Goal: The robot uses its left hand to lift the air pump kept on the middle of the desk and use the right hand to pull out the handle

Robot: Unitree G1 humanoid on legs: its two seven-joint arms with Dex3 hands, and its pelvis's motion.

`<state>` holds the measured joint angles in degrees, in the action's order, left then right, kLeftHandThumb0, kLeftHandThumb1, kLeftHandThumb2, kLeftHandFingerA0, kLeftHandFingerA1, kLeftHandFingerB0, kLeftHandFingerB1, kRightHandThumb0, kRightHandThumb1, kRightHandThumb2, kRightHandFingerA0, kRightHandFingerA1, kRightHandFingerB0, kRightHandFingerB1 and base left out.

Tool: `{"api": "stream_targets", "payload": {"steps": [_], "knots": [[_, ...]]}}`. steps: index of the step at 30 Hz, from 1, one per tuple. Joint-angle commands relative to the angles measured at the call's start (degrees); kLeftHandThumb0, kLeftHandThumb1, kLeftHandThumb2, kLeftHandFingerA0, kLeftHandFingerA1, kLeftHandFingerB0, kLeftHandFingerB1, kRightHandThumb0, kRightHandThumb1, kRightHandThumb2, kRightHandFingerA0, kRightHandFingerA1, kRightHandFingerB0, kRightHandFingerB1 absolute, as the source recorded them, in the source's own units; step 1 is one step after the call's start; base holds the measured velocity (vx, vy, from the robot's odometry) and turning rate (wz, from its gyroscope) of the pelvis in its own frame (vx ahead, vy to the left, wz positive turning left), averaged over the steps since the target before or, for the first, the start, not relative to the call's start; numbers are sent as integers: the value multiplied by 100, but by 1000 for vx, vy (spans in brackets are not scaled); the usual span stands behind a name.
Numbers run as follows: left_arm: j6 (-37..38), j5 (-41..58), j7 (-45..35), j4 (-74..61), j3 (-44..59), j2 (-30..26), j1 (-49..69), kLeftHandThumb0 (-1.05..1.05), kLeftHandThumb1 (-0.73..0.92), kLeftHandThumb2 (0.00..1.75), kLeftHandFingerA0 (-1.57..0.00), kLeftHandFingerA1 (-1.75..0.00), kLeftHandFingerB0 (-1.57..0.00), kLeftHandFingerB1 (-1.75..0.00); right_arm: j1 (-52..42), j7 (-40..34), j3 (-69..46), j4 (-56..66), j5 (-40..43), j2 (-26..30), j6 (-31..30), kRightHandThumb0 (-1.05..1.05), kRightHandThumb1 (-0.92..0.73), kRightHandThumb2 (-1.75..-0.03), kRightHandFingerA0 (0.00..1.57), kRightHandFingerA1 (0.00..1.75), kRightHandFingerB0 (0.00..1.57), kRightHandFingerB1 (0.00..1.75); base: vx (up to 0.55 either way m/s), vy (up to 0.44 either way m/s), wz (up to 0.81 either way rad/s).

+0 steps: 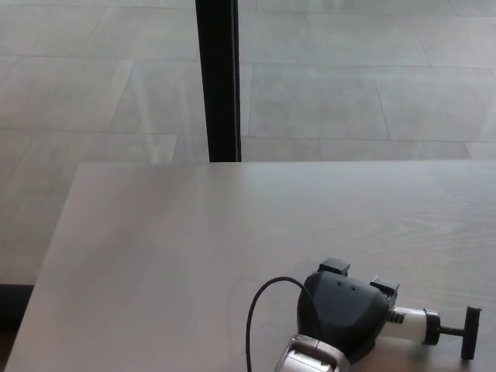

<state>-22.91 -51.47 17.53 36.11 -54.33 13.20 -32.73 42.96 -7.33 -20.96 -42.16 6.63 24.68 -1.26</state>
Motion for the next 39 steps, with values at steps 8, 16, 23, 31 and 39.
{"api": "stream_targets", "payload": {"steps": [8,16,23,31,39], "knots": [[868,359,538,-230,1059,-575,299,-20,80,68,-72,-162,-59,-129,-295,-38,51,333,-14,-7,-3,-37,-70,-60,63,120,58,50,0,0,0],[1179,344,654,-904,1938,-980,-284,-12,72,79,-74,-175,-55,-153,-721,455,478,1603,12,-51,-707,-48,-66,-60,68,104,53,43,0,0,0],[1489,583,414,-1186,2548,-1567,-735,-12,69,78,-73,-175,-62,-151,-1089,992,1539,2926,-232,-176,-1466,-49,-61,-58,69,90,43,37,0,0,0],[1753,466,496,-1021,2604,-1884,-793,-19,64,82,-75,-172,-67,-152,-1035,1182,2437,3247,-497,-403,-1877,-52,-60,-57,63,102,40,38,0,0,0],[1751,357,729,-791,2534,-1903,-649,-18,60,89,-78,-175,-66,-157,-905,1671,2822,3300,-537,-393,-2196,-45,-55,-56,59,74,28,31,0,0,0]]}}
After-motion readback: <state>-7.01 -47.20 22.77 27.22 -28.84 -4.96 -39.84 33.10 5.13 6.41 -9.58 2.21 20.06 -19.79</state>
